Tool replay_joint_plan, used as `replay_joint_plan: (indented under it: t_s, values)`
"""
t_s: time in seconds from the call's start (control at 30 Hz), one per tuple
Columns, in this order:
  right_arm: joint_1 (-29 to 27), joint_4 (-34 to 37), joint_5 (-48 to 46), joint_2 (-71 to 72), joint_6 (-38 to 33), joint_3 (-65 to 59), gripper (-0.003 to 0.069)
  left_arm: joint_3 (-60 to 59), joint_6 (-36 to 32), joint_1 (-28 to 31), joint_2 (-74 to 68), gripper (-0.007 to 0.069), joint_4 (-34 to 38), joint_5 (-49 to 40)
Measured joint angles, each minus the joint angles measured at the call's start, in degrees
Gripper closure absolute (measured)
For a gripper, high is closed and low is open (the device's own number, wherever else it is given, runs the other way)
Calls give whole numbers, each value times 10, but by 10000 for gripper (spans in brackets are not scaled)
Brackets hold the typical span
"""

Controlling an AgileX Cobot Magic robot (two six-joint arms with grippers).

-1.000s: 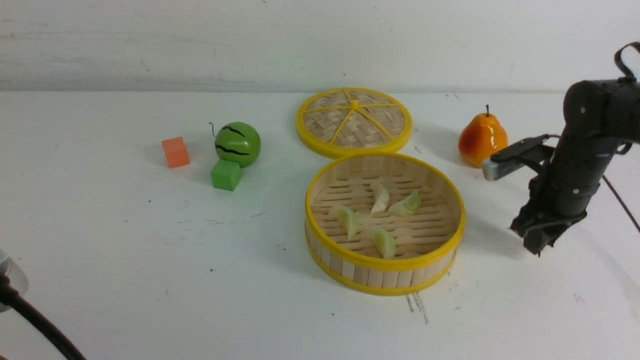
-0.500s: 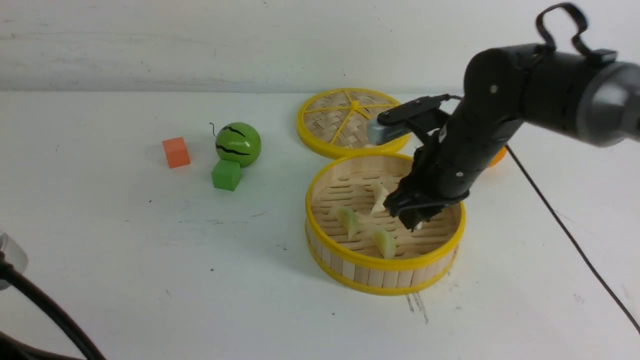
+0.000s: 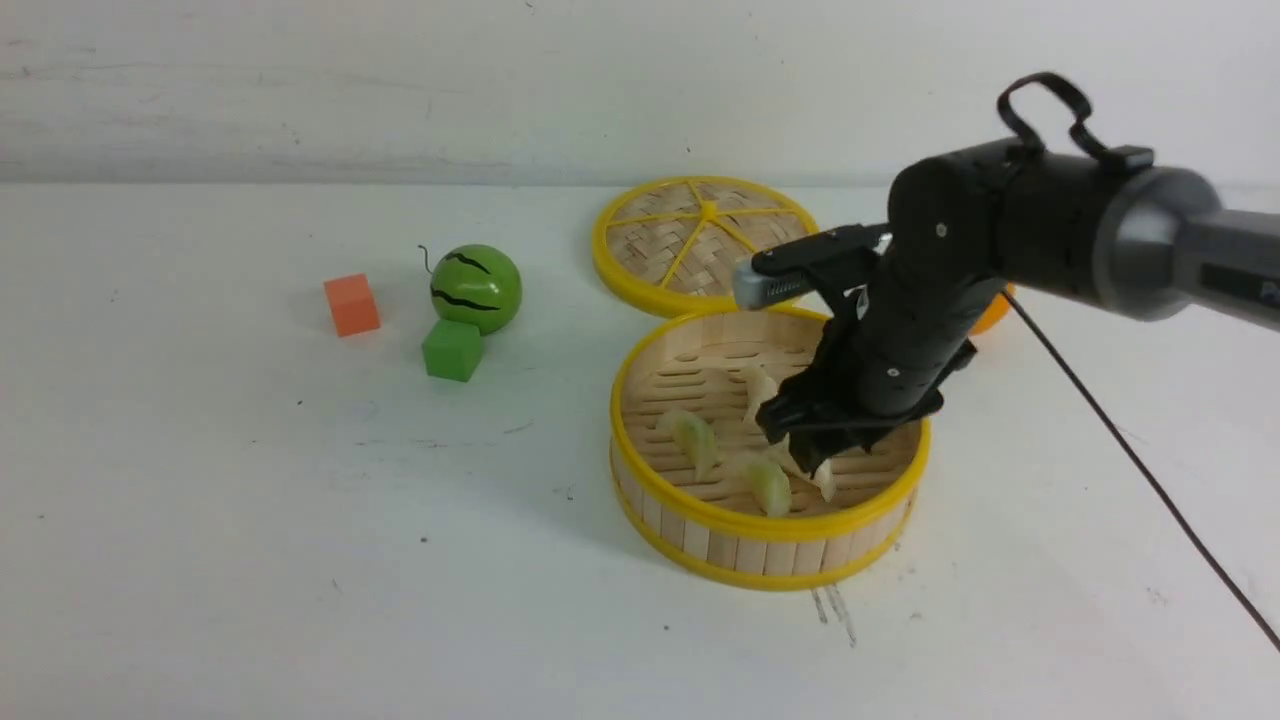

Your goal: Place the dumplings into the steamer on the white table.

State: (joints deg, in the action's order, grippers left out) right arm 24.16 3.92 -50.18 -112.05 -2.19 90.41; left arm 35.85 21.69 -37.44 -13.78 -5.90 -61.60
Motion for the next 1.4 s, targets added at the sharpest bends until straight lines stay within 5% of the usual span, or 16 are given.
replay_joint_plan:
  t_s: [0.13,0.43,0.73,1.4]
  values:
    - [7,20,-9,78,-23,0,304,-52,6,0,66,553,-2,49]
    - [52,46,69,312,-37,-100,665,-123,7,0,130,547,-24,215]
    - [68,49,212,558,-39,-299,679,-126,7,0,130,537,-26,220]
    - [68,49,206,784,-41,-409,666,-127,7,0,130,515,-26,210]
